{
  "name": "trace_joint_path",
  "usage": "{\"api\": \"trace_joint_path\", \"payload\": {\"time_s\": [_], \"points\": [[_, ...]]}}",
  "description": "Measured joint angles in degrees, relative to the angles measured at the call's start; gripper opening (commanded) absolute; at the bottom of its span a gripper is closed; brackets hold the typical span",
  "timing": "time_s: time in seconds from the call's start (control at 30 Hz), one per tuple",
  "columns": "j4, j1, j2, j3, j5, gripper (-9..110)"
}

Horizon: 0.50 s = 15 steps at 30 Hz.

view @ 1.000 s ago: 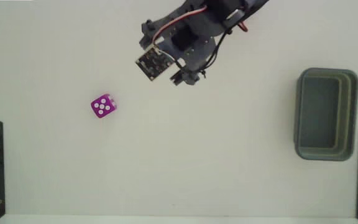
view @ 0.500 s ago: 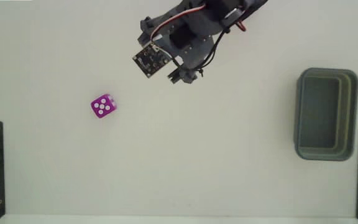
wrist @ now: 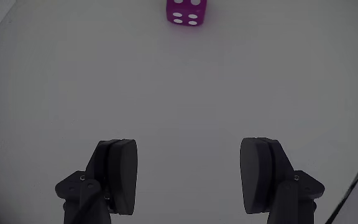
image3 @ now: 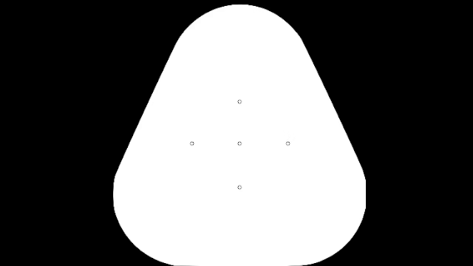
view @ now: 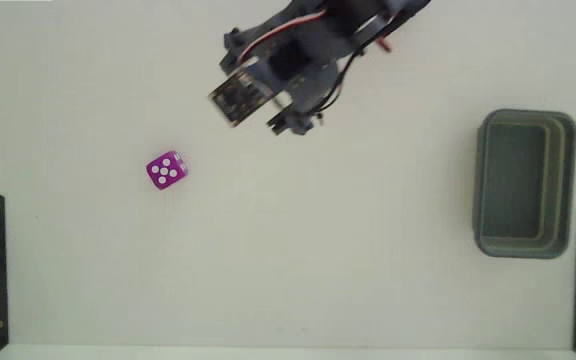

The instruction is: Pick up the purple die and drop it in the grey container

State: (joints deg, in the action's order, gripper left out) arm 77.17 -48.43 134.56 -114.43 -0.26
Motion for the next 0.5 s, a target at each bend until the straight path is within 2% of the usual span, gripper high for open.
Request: {"api": "trace_joint_path", "payload": {"time_s": [0.5], "points": [[-11.2,0.0,-18.5,5.1,0.0,110]]}}
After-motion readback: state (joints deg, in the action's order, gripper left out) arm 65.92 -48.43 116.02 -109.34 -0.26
